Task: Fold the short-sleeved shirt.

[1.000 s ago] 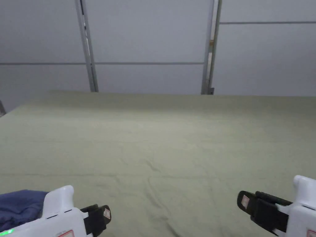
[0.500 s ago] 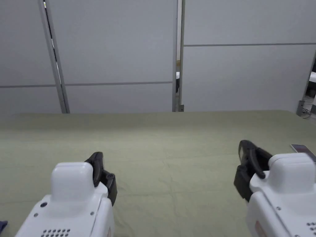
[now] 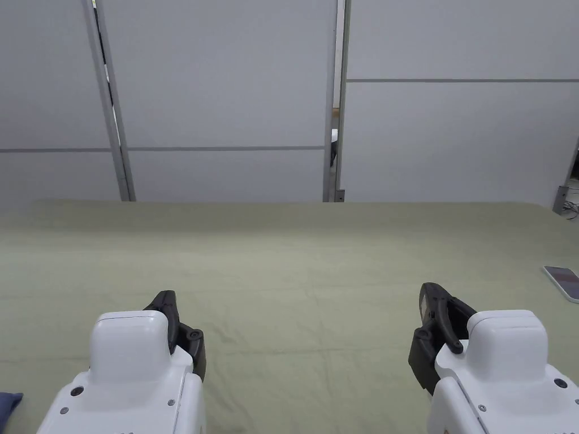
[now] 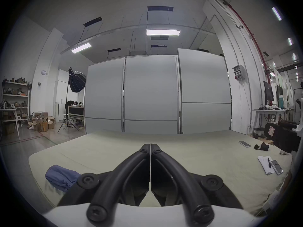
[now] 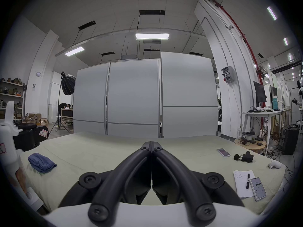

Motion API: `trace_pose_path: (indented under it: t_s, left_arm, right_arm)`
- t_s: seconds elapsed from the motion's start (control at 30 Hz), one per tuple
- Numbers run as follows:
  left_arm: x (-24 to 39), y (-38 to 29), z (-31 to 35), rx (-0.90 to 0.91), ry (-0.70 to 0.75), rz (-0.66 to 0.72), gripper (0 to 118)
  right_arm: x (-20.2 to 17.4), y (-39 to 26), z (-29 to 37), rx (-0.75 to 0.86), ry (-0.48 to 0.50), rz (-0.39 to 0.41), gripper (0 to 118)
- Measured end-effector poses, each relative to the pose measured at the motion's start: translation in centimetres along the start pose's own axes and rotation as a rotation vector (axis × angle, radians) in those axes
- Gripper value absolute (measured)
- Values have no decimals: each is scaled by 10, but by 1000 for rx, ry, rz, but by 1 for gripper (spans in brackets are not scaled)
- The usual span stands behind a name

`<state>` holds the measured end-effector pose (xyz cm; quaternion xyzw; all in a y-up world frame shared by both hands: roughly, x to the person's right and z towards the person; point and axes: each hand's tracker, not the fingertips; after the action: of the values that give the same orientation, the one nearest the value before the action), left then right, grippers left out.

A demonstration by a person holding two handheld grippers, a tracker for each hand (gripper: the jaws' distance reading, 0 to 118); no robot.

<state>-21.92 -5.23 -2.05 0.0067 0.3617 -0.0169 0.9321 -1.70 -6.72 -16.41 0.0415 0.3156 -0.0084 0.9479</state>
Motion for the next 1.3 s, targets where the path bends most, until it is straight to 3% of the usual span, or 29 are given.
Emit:
trace_pose_path:
  t_s: [1.3]
  left_arm:
    - [6,-4,2,-45,-42,20,0]
  right_arm:
    - [-3,-8,3,-42,9,-20,2]
